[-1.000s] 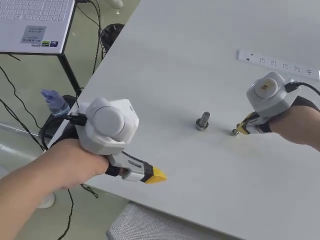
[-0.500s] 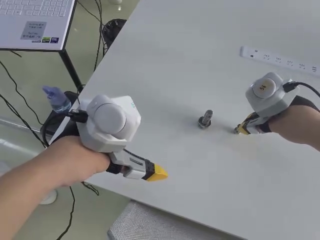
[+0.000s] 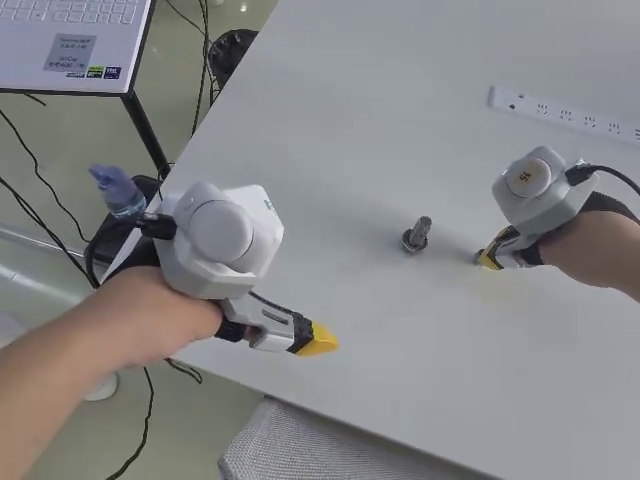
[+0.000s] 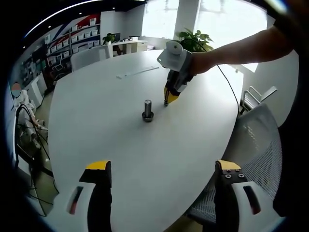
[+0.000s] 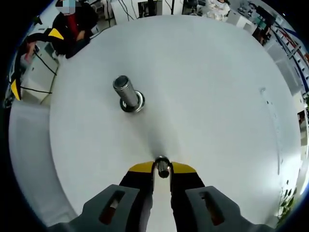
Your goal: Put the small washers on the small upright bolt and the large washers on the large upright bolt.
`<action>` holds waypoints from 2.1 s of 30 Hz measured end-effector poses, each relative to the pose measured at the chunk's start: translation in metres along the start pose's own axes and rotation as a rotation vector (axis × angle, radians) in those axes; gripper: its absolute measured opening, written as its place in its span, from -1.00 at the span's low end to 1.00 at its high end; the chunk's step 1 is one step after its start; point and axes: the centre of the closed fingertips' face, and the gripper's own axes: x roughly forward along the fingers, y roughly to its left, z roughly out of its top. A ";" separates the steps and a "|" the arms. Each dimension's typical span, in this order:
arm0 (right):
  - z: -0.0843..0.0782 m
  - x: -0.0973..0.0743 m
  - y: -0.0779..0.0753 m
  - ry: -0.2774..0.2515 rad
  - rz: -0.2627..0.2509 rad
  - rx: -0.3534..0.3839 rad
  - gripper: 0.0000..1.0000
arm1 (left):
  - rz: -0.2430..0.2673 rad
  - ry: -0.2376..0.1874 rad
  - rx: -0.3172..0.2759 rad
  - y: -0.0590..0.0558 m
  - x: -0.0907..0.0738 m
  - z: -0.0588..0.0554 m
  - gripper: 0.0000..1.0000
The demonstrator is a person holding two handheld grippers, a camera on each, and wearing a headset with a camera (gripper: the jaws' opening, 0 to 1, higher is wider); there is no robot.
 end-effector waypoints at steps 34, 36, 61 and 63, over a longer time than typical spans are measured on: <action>-0.002 0.002 -0.001 0.008 0.007 0.011 -0.73 | -0.011 0.024 -0.002 0.000 0.003 -0.005 0.69; -0.002 0.002 -0.001 0.009 0.008 0.012 -0.73 | -0.011 0.026 -0.004 0.000 0.002 -0.006 0.69; 0.001 0.001 -0.002 0.013 0.016 -0.002 -0.26 | 0.000 0.028 -0.007 -0.004 -0.001 -0.014 0.68; 0.001 0.003 -0.007 0.012 0.015 -0.001 -0.26 | -0.003 0.029 -0.006 -0.005 -0.001 -0.014 0.68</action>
